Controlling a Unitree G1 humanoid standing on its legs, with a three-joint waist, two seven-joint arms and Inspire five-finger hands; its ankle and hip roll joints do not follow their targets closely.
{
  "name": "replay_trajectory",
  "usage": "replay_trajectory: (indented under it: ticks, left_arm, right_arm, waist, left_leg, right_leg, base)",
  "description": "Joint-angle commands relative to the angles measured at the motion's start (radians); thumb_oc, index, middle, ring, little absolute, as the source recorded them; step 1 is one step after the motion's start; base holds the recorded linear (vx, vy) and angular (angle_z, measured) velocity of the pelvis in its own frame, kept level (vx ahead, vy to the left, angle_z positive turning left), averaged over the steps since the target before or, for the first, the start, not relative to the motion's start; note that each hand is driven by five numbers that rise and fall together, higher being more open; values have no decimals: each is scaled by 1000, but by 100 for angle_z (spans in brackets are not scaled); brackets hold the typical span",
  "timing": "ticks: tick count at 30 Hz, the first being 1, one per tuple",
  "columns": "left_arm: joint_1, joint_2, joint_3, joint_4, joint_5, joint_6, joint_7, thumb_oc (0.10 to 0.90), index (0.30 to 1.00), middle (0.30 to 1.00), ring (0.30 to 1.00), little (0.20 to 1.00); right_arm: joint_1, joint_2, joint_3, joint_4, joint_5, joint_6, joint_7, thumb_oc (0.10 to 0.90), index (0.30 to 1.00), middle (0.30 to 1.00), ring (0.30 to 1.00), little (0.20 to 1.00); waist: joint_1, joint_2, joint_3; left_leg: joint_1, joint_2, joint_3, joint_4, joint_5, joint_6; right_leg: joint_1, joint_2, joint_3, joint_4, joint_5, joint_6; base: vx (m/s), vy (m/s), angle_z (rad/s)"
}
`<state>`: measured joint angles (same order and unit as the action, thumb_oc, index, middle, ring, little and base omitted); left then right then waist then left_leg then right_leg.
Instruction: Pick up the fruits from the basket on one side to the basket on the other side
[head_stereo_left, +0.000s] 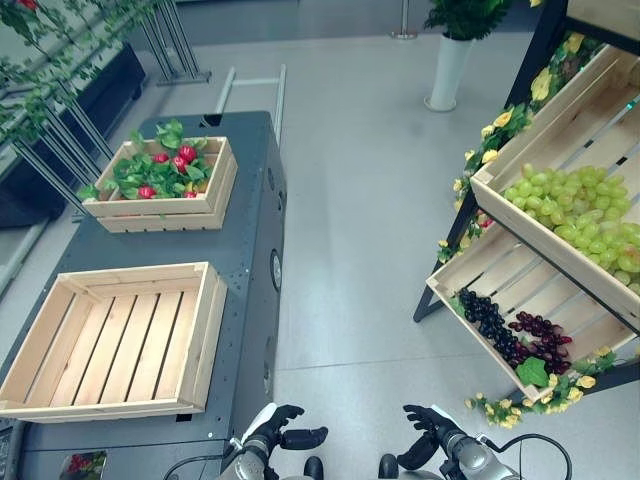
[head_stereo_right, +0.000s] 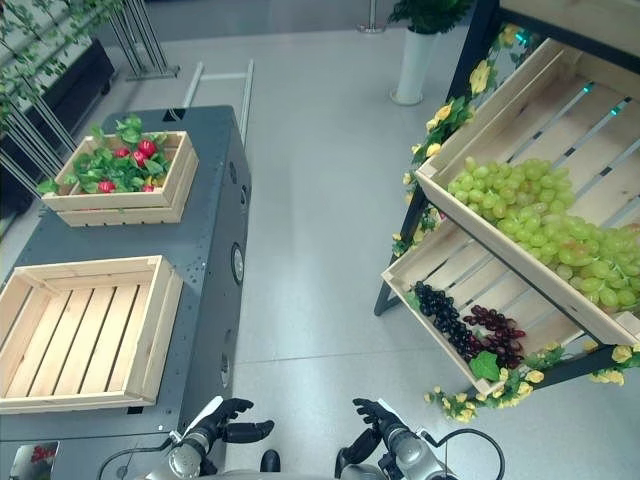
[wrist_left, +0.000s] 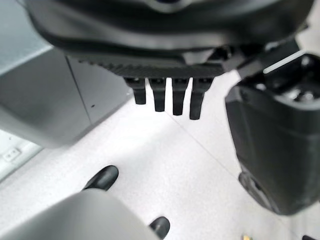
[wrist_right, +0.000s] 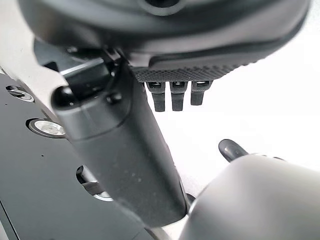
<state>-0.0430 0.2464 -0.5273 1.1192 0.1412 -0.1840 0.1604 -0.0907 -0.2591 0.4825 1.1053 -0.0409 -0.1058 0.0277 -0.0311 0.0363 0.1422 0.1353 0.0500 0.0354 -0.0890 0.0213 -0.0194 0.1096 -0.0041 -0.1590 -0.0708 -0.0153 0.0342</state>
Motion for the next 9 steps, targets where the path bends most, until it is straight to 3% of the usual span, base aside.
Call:
replay_trajectory:
  ticks: [1, 9]
  left_arm:
    - [-72, -18, -11, -1, -35, -90, -37, 800, 900, 900, 900, 900]
    - [-70, -16, -22, 0, -29, -100, -83, 800, 900, 900, 900, 900]
  right_arm:
    - [-41, 17, 10, 32, 2, 6, 52, 800, 900, 900, 900, 900]
    - [-39, 22, 10, 46, -5, 20, 86, 800, 900, 900, 900, 900]
  waist:
    - [9, -54, -25]
    - [9, -57, -29]
  left_leg:
    - [-4, -48, 10, 31, -71, 15]
    - [21, -53, 17, 24, -80, 27]
  right_leg:
    - [-3, -20, 82, 18, 14, 25]
    - [15, -20, 90, 17, 12, 27]
  base:
    - [11, 30, -16]
    - [27, 36, -10]
